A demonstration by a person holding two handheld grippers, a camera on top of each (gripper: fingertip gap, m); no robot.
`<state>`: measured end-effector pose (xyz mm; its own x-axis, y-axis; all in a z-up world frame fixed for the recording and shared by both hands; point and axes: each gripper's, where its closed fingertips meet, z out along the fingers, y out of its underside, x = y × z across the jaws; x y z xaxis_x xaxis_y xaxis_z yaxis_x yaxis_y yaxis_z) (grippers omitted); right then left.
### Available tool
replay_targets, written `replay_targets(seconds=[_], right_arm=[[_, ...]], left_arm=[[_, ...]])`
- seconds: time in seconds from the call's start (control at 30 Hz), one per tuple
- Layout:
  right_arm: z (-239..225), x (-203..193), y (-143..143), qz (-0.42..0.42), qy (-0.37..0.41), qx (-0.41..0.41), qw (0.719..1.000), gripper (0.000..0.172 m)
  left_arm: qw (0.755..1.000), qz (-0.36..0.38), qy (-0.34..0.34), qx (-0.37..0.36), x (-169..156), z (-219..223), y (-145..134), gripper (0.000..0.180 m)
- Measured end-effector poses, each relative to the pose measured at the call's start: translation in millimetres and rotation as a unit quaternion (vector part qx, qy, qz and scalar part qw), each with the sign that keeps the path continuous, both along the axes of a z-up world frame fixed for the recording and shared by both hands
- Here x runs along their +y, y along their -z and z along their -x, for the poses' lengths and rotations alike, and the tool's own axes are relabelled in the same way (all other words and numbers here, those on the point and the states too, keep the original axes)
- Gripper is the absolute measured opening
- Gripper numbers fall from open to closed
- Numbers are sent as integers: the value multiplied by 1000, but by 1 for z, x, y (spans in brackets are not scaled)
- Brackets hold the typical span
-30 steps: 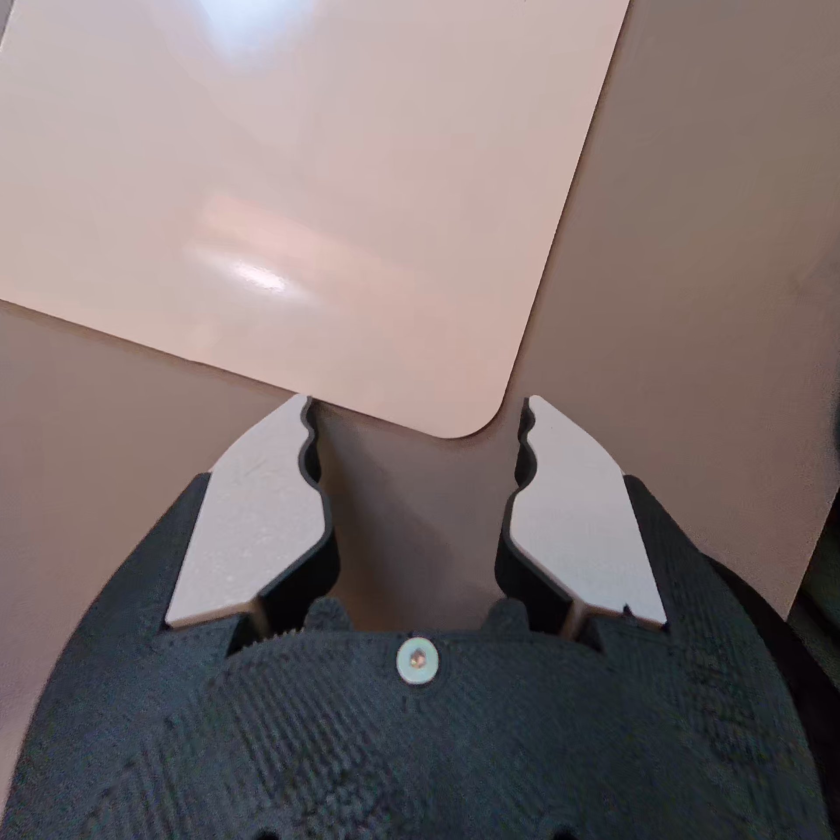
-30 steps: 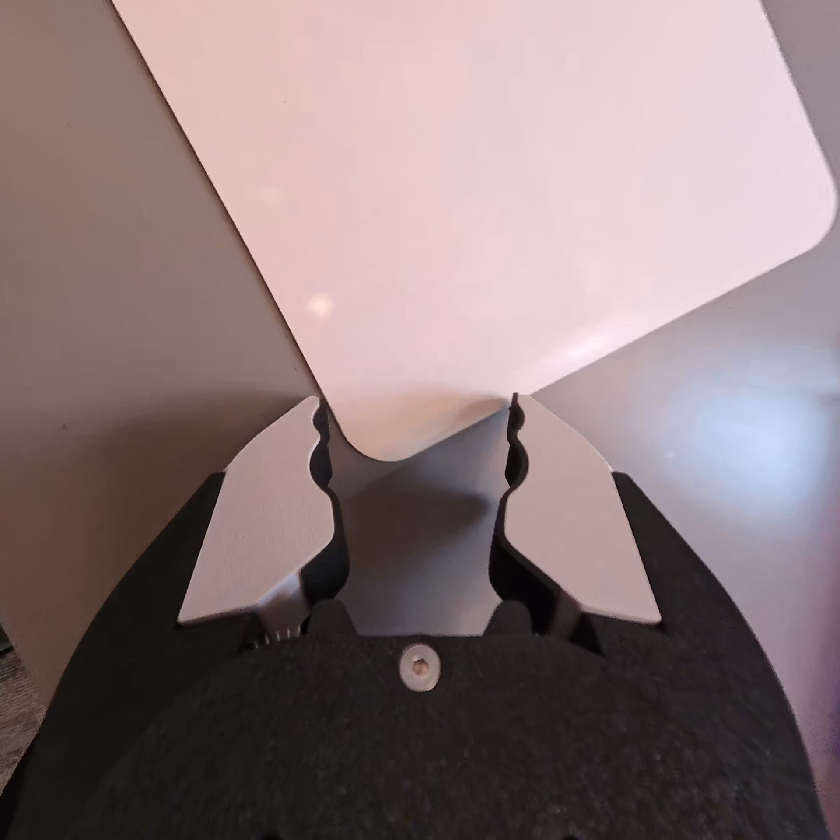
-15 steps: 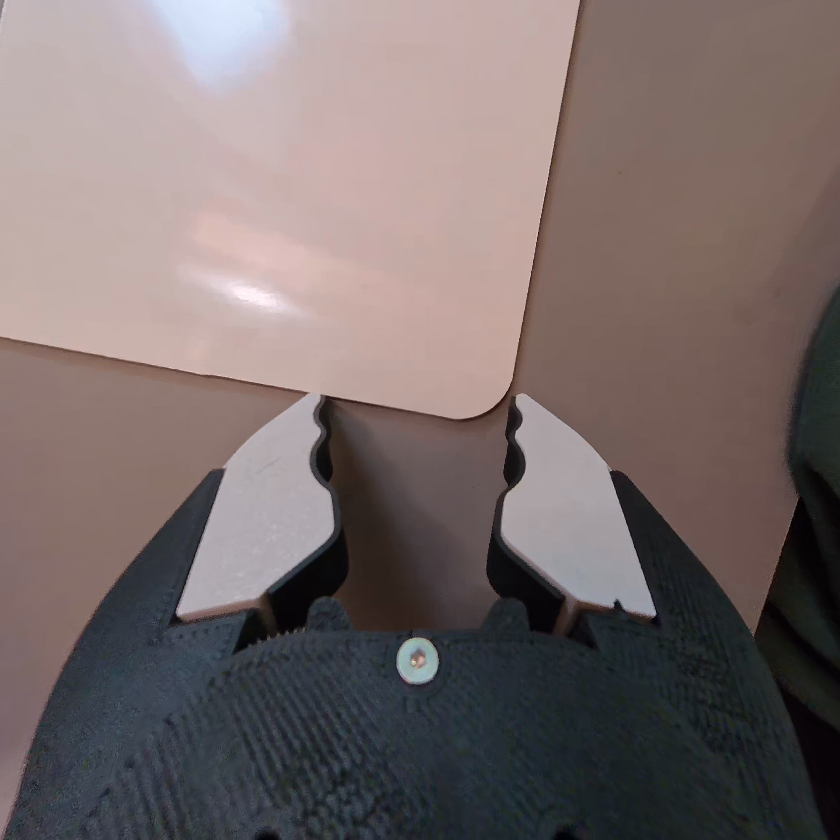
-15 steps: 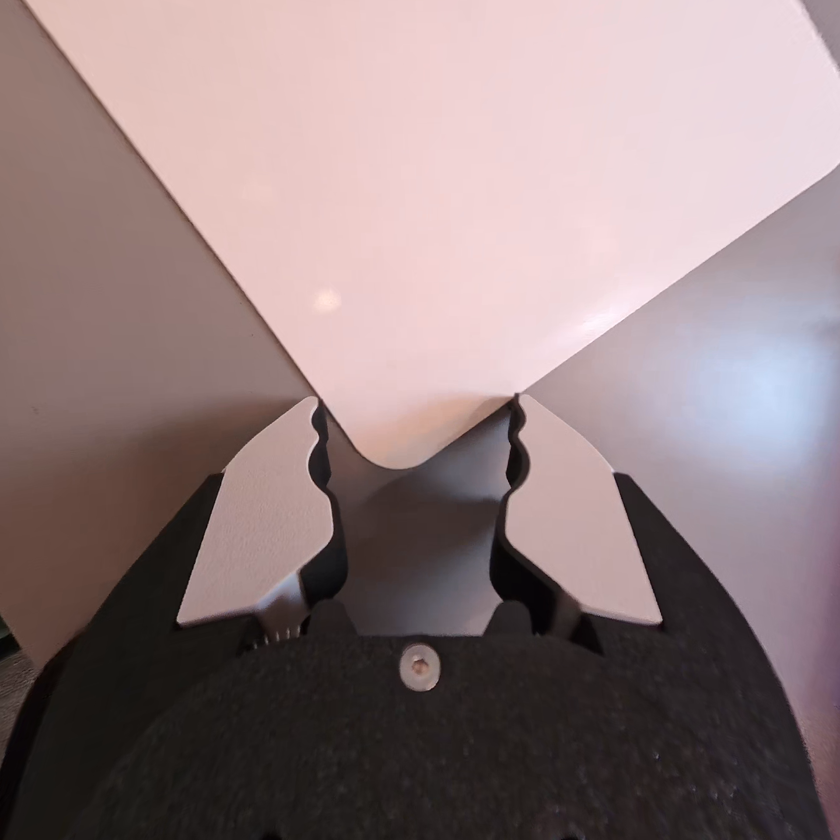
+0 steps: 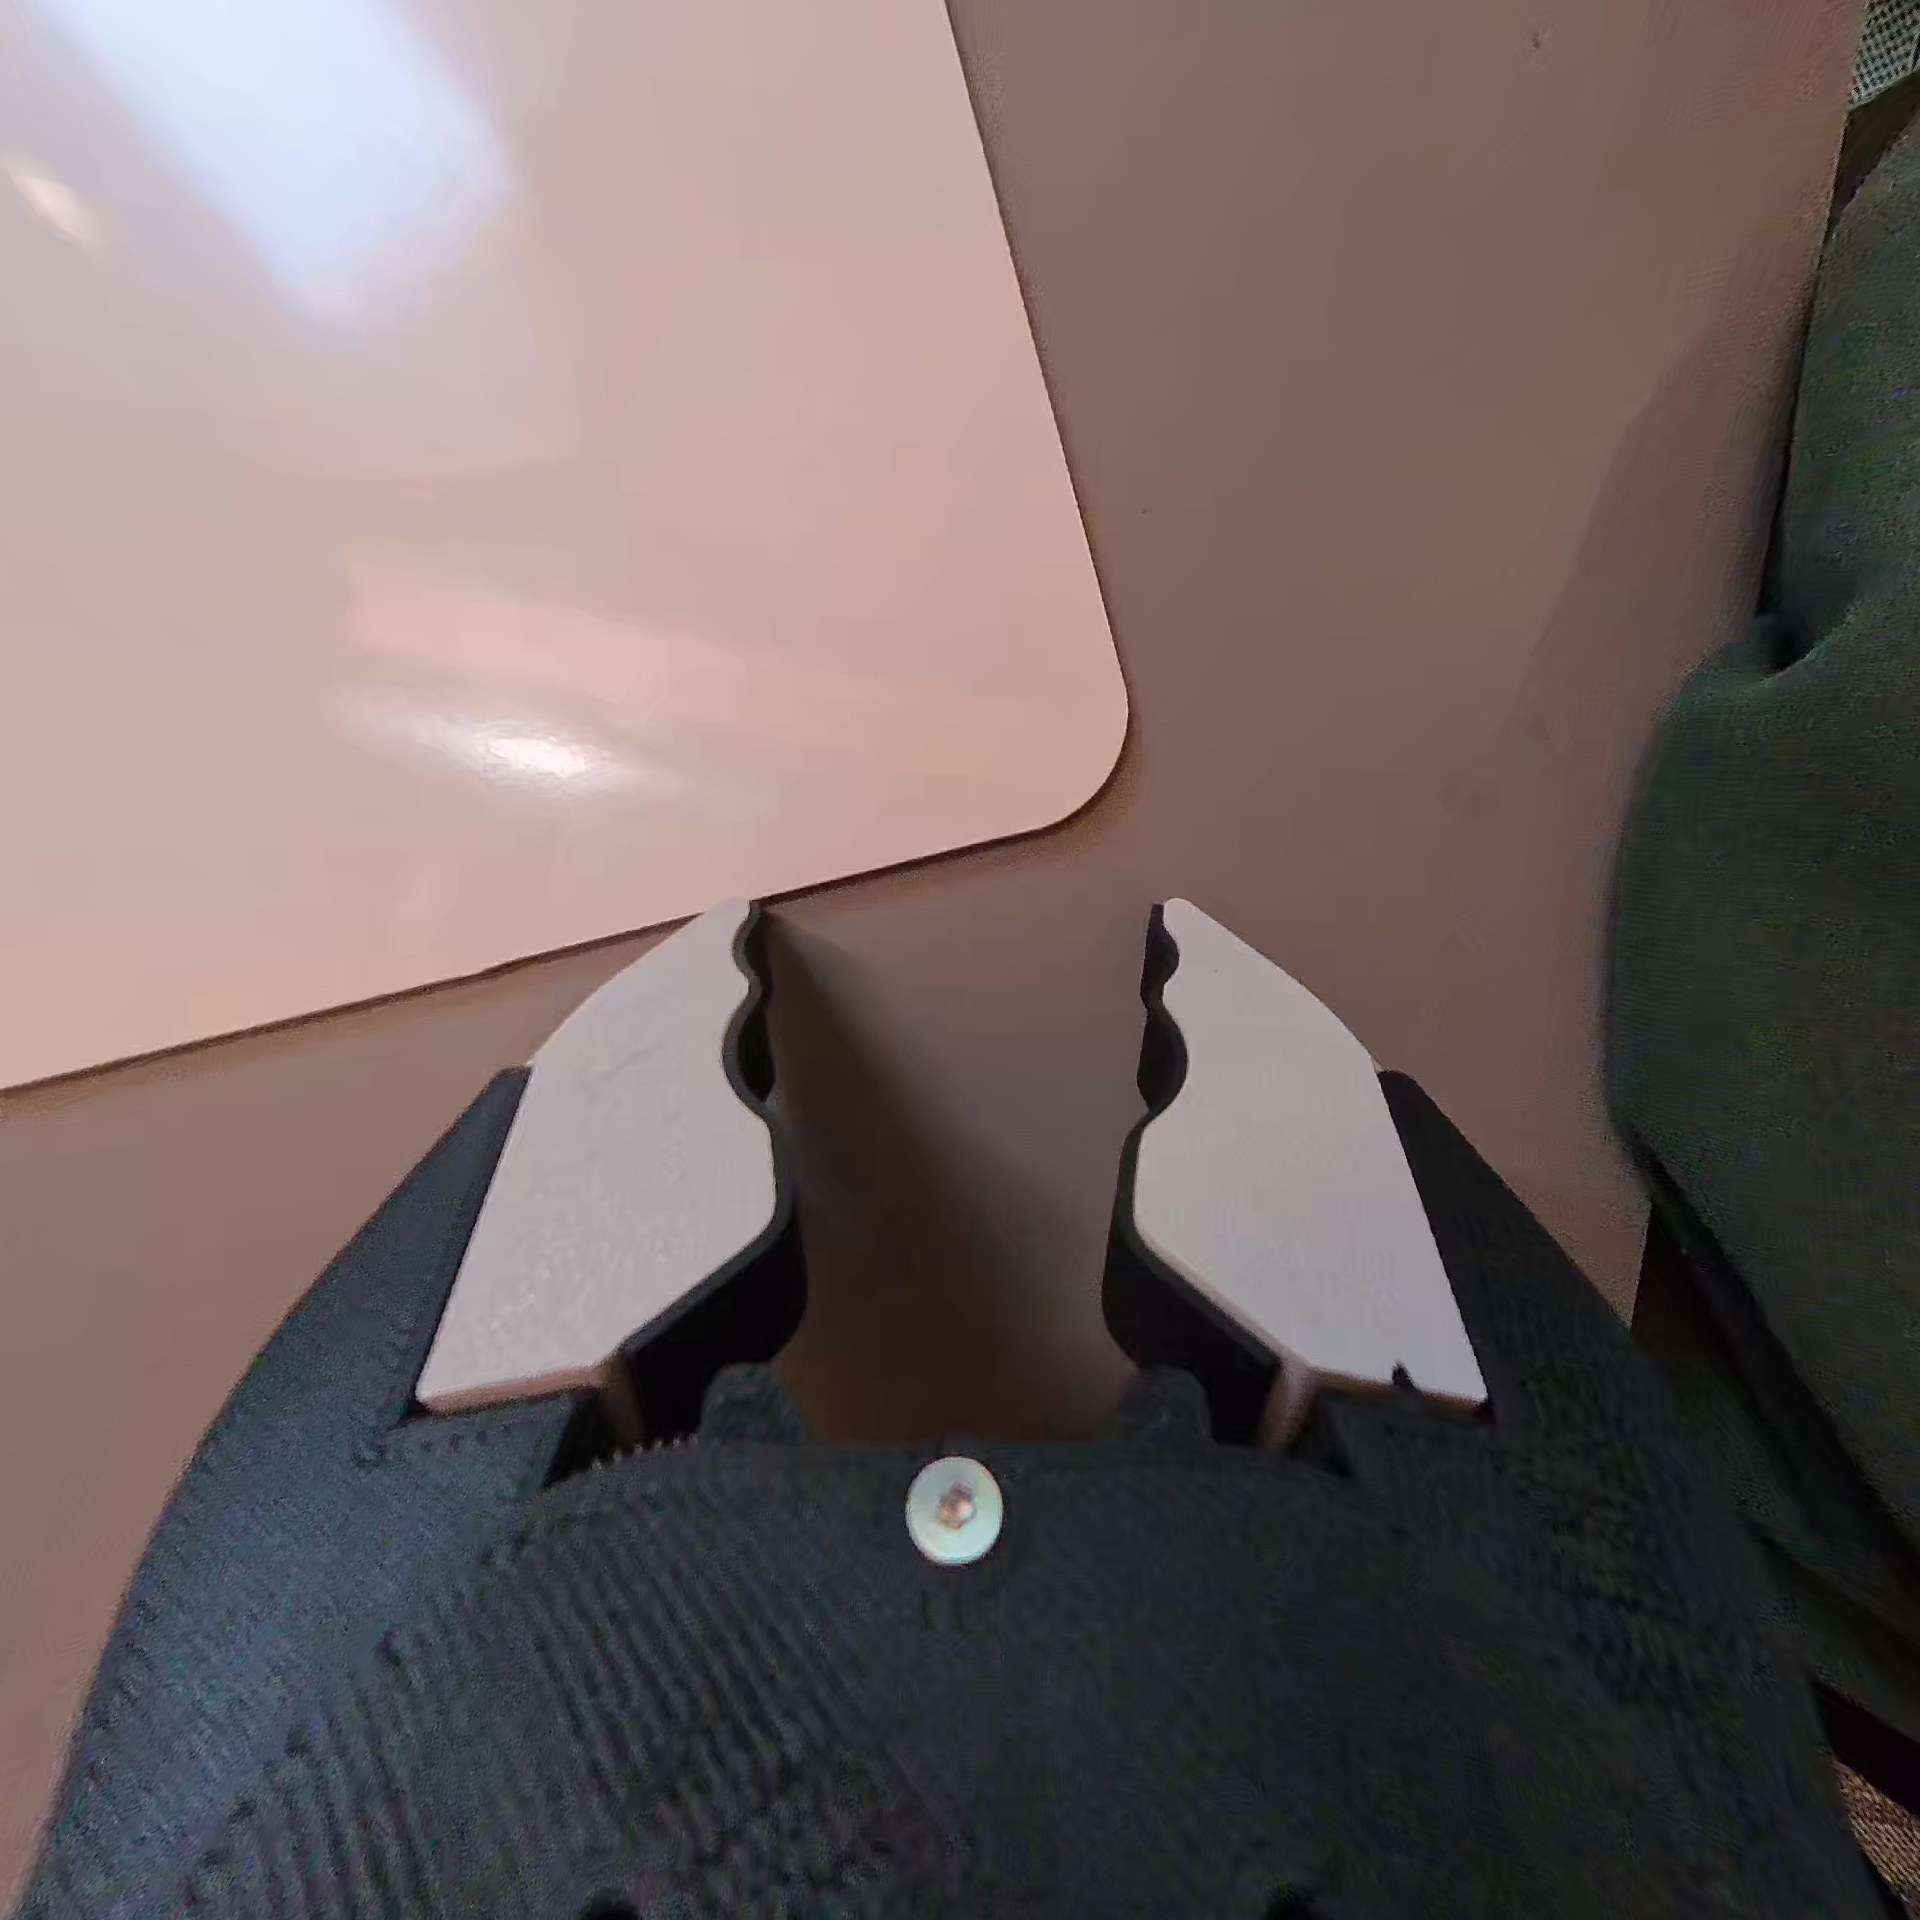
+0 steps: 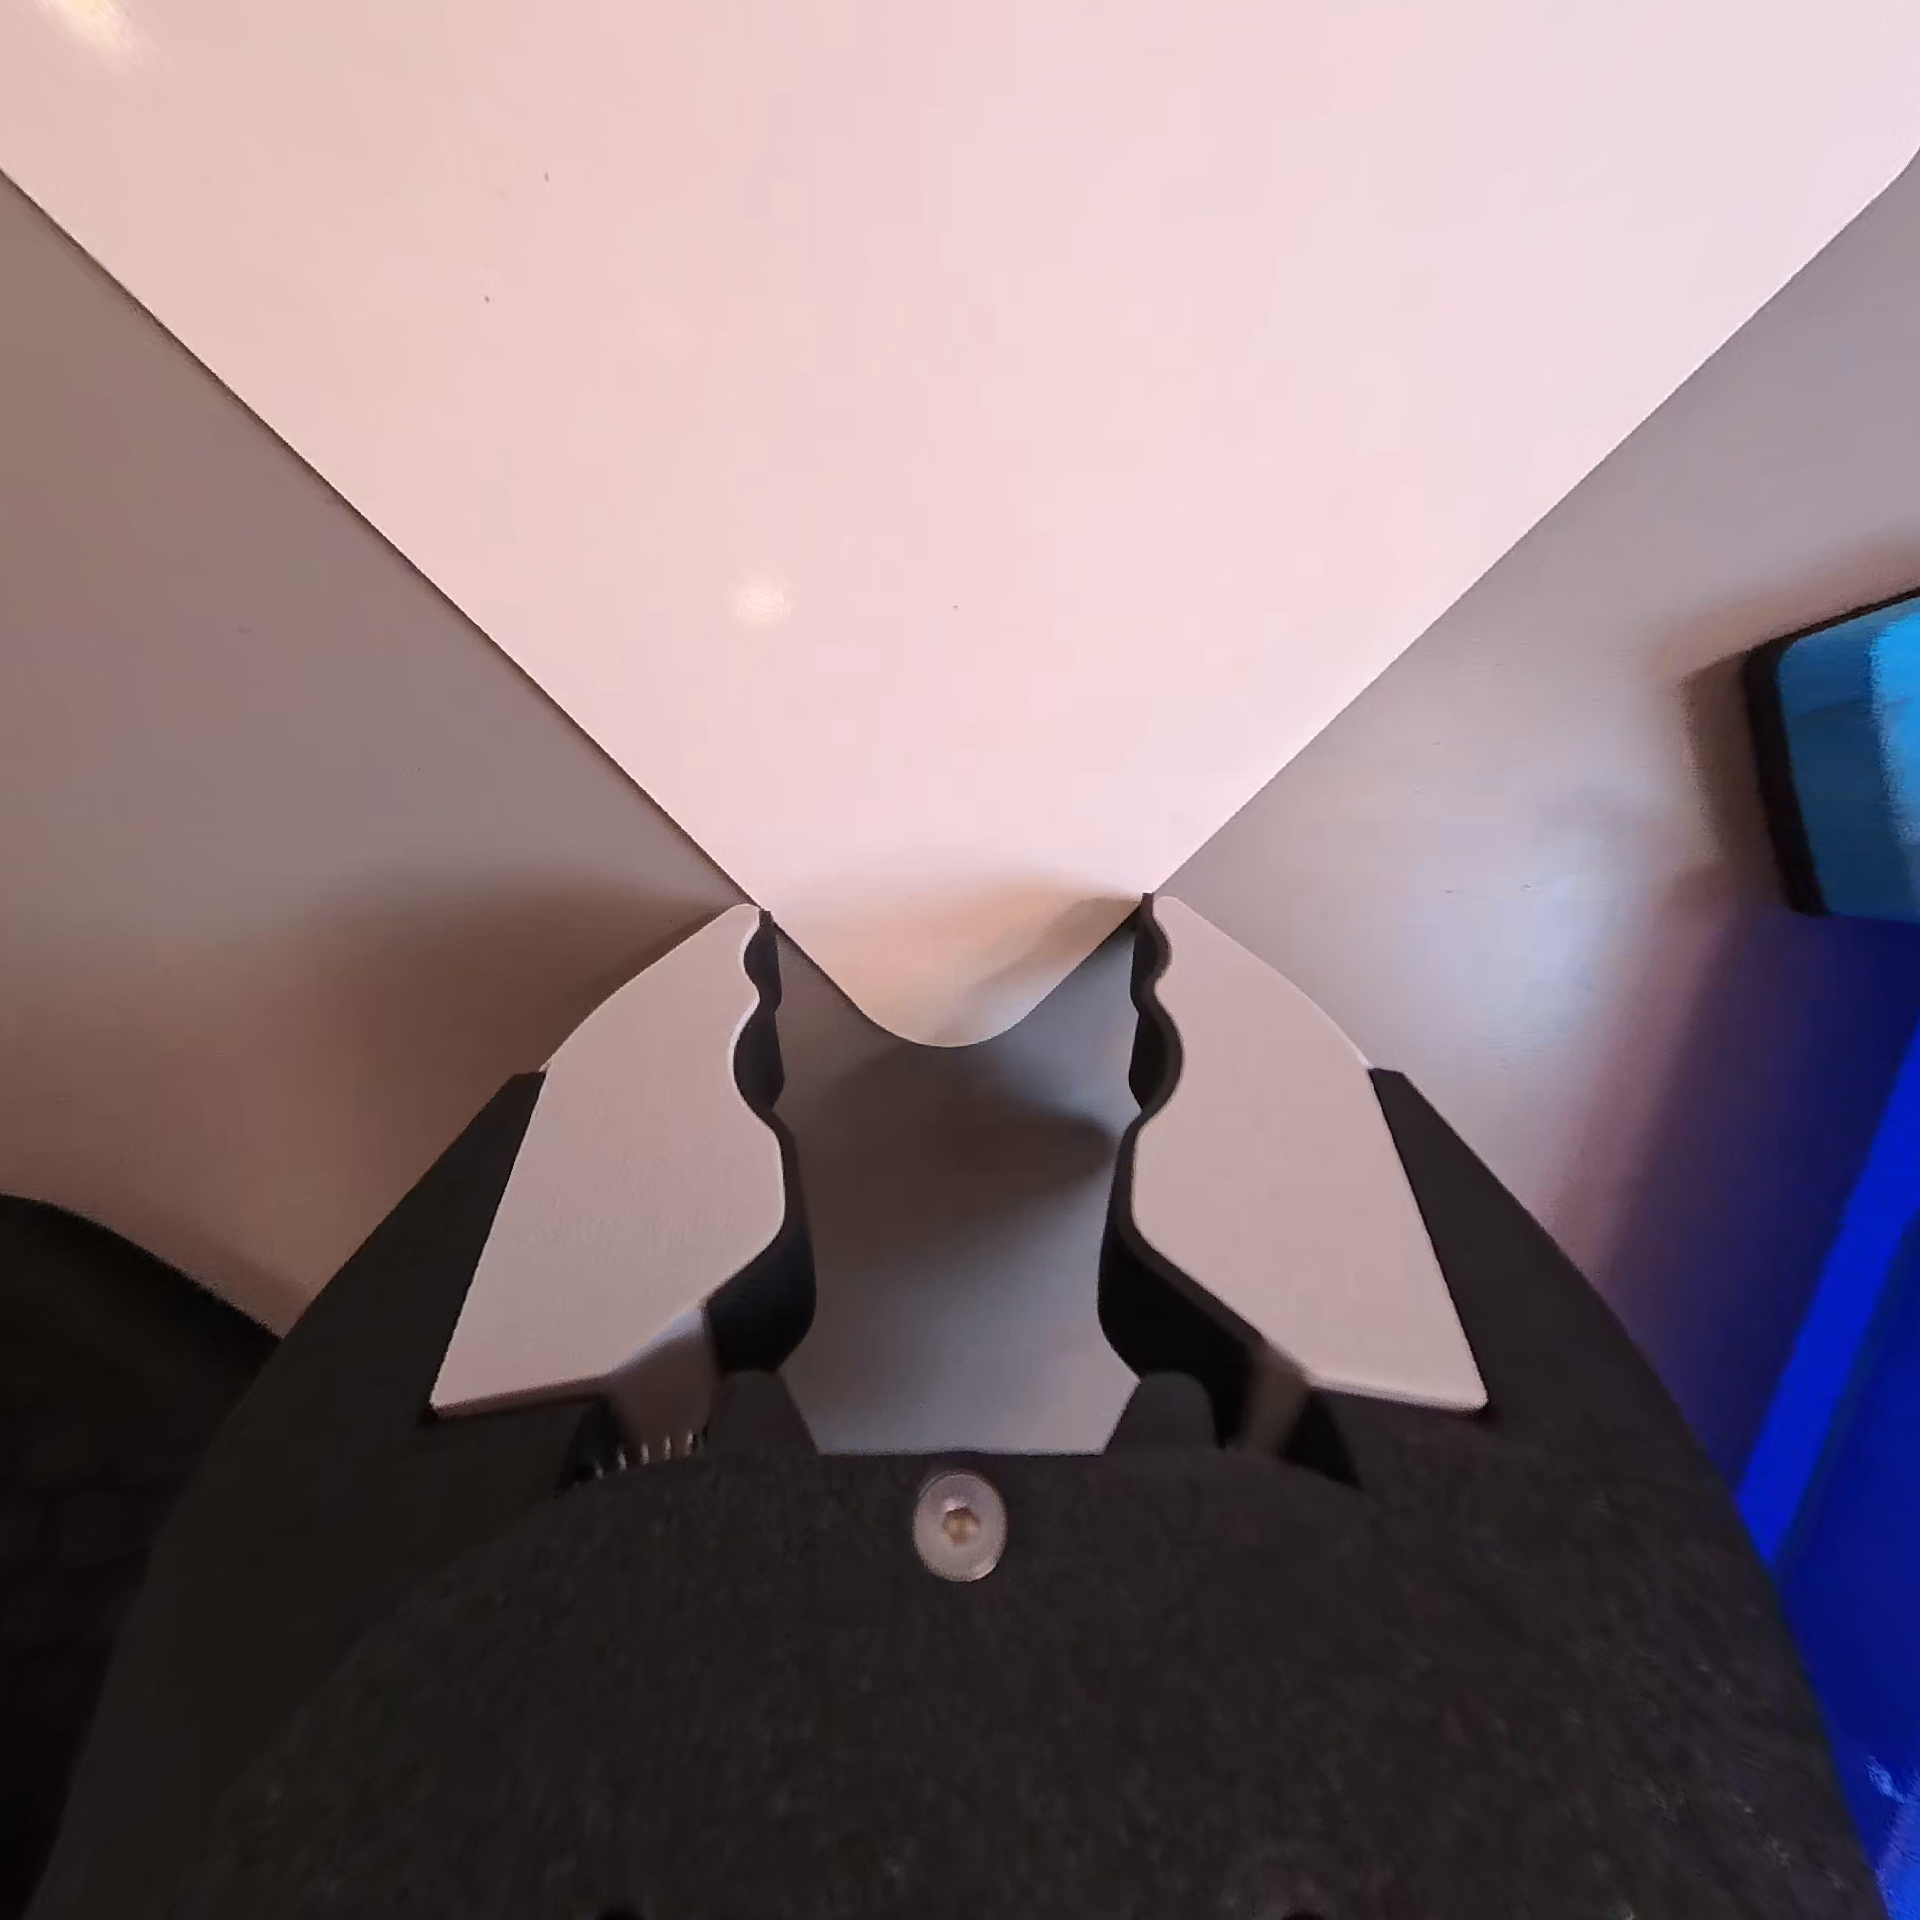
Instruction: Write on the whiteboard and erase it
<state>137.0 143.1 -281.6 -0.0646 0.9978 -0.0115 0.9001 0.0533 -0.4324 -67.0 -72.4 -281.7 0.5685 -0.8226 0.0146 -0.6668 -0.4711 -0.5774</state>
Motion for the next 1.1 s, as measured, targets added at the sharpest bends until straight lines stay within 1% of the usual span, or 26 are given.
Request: replay_targets(seconds=[0.67,0.77,0.8,0.87,0.9,0.97,1.03,1.1], right_arm=[[-5,-11,1,-2,33,23,999,65],[-7,-15,-4,-12,20,12,1000,65],[-4,-16,-12,-18,18,23,999,65],[10,-20,-36,-31,16,69,997,66],[21,-21,-50,-45,15,103,994,66],[46,-17,-84,-94,24,181,979,66],[72,-14,-122,-127,53,271,953,65],[94,-16,-156,-109,82,360,923,64]], left_arm=[[1000,-7,-11,-12,3,5,0,69],[1000,3,-6,-26,1,7,-4,73],[999,3,-13,-45,2,9,-12,69],[994,-14,-37,-101,11,17,-39,62],[990,-40,-55,-122,20,26,-54,59],[977,-119,-121,-131,50,60,-84,52],[947,-203,-200,-151,82,102,-117,43],[906,-262,-279,-183,109,148,-149,28]])
